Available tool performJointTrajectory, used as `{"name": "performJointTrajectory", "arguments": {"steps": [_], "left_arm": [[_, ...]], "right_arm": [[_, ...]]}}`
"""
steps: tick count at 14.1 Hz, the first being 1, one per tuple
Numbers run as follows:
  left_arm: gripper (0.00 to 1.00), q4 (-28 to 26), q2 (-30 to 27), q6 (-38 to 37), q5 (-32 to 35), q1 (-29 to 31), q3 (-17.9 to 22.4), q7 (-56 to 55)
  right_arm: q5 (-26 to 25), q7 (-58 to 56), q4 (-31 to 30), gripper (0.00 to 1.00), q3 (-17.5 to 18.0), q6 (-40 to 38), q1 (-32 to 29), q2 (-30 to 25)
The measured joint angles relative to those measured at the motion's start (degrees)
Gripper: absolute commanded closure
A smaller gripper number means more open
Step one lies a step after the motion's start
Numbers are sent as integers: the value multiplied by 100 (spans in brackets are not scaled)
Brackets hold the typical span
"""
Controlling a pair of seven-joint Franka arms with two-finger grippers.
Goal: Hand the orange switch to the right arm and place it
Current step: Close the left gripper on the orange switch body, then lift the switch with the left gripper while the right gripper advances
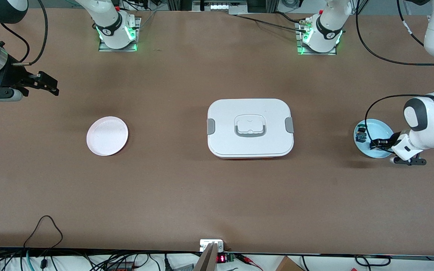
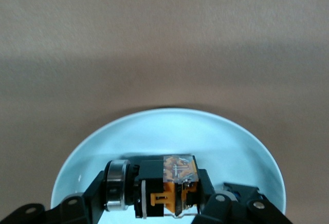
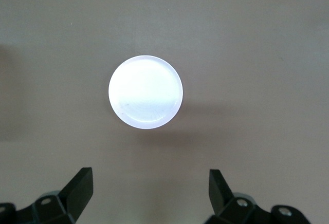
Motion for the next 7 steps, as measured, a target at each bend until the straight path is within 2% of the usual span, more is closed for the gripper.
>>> {"name": "performJointTrajectory", "arguments": {"steps": [7], "left_arm": [[84, 1372, -135, -2241, -11, -89, -314, -3]], "right_arm": [[0, 0, 0, 0, 0, -3, 0, 0]]}}
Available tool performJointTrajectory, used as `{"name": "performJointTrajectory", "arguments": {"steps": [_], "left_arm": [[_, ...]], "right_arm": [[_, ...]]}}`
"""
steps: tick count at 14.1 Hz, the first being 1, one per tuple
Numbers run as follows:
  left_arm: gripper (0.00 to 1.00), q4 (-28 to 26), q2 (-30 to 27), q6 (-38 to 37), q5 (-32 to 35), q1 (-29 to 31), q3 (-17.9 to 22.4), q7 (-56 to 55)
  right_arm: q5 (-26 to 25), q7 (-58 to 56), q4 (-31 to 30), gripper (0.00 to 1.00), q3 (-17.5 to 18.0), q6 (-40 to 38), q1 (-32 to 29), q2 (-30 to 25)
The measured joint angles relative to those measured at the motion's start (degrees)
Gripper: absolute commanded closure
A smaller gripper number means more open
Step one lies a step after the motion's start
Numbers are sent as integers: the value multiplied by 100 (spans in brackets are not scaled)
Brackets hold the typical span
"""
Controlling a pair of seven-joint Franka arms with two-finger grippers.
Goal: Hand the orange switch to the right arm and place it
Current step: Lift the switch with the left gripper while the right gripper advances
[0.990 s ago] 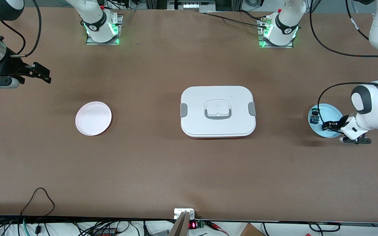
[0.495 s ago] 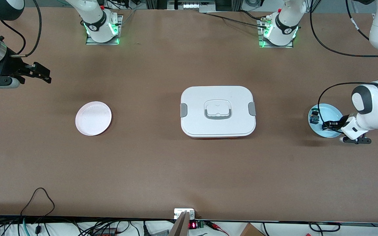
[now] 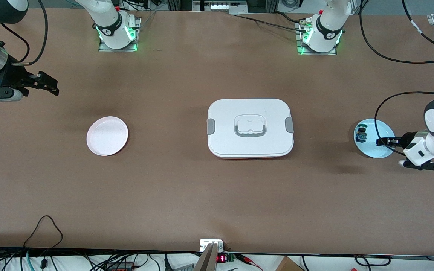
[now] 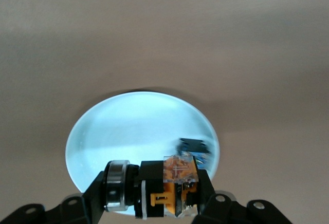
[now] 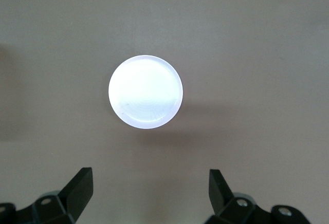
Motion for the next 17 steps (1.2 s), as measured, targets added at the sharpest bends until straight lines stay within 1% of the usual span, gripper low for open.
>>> {"name": "performJointTrajectory", "arguments": {"steps": [2, 3, 4, 5, 7, 10, 12, 15, 16, 17], "left_arm": [[85, 411, -23, -603, -6, -35, -251, -87], [89, 605, -31, -889, -13, -46, -377, -133], [91, 776, -35, -1140, -70, -55, -485, -159], [91, 916, -37, -1336, -263, -66, -575, -169], [96, 1039, -37, -1546, -801, -90, -651, -176], [98, 1050, -32, -1967, -1788, -94, -755, -163], [100, 1051, -31, -2253, -2357, -83, -1028, -162], [100, 1055, -32, -2443, -3311, -86, -1452, -153], [100, 1058, -31, -2471, -3622, -88, -1583, -104], [100, 1061, -31, -2475, -3845, -84, -1772, 5]], "right_arm": [[0, -4, 0, 0, 0, 0, 0, 0], [0, -9, 6, 0, 0, 2, 0, 0], [0, -15, 37, 0, 0, 6, 0, 0], [0, -22, 95, 0, -1, 6, 0, 2], [0, -36, 160, 0, 0, -32, 0, 14], [0, -52, 162, 0, 22, -78, 19, 123], [0, -52, 163, 0, 38, -78, 47, 225], [5, -52, 168, 0, 43, -78, 75, 352], [52, -52, 168, 0, 45, -78, 109, 400], [224, -50, 170, 0, 47, -78, 147, 442]]}}
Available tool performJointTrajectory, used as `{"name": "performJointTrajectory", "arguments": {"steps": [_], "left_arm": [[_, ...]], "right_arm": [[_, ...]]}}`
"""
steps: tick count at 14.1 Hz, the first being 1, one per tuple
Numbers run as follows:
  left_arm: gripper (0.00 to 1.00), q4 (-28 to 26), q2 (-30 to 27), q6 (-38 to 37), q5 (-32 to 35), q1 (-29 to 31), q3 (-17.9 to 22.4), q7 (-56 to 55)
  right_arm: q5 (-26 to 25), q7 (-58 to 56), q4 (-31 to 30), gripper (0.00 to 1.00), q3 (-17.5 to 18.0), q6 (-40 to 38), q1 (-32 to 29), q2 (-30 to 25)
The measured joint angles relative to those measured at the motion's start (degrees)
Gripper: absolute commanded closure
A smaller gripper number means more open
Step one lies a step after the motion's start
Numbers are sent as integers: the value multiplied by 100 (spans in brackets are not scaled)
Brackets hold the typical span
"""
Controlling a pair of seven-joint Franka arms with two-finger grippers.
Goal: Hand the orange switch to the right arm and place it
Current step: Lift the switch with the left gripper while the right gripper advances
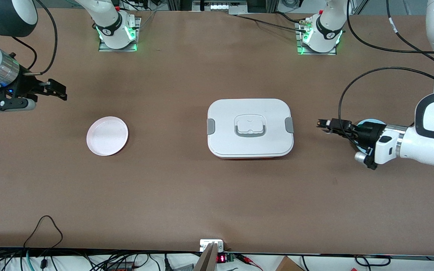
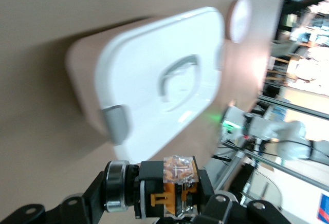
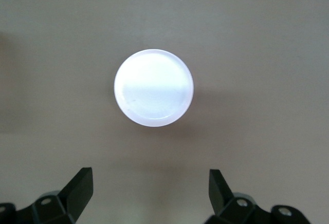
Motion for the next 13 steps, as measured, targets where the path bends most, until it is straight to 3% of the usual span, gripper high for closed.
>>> {"name": "performJointTrajectory", "arguments": {"steps": [4, 8, 10, 13], "left_arm": [[100, 19, -3, 452, -513, -15, -931, 877], [100, -9, 26, 1144, -1027, -63, -1471, 2557], [100, -75, 66, 1672, -1113, -153, -1822, 3653], [100, -400, 181, 2443, -1849, -403, -1945, 5745]], "right_arm": [[963, 2, 27, 0, -1, -124, 21, 26], [1956, 2, 39, 0, -3, -440, 23, 64], [2482, -1, 39, 0, -1, -461, 27, 163], [3696, -2, 39, 0, 1, -482, 35, 431]]}}
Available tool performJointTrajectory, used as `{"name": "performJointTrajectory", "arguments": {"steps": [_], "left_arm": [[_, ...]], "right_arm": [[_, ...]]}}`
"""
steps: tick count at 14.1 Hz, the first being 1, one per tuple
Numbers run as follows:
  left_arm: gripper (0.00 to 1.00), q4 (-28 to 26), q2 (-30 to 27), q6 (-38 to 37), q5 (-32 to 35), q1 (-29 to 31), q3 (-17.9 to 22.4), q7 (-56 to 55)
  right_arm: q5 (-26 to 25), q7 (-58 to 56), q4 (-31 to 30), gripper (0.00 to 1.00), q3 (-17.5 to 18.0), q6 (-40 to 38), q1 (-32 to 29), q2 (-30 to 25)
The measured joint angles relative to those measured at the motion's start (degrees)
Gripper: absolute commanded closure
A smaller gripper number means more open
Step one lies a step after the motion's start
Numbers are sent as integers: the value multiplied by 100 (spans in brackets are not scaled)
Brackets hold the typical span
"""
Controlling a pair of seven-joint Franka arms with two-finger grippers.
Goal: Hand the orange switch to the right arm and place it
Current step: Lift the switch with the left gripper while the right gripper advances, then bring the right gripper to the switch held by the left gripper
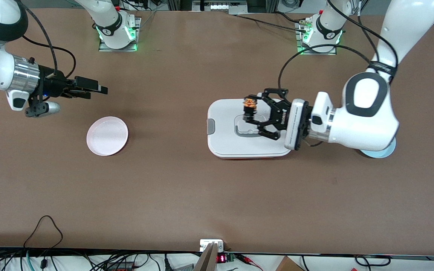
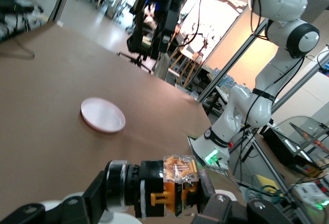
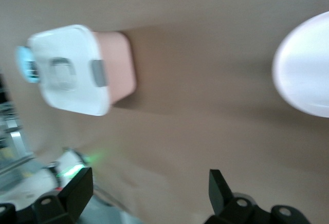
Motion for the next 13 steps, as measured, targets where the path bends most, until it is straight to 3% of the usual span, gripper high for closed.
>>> {"name": "performJointTrajectory", "arguments": {"steps": [3, 7, 13], "left_arm": [[100, -400, 22, 689, -427, 59, -350, 931], [100, -1042, 0, 2360, -1638, 9, -1182, 2073], [100, -1217, -32, 3090, -2170, -303, -1291, 2608]], "right_arm": [[1014, -3, 0, 0, -1, -168, 8, 346], [1659, -381, 4, 0, 4, -304, 45, 721], [3044, -624, 10, 0, 22, -440, 405, 1017]]}}
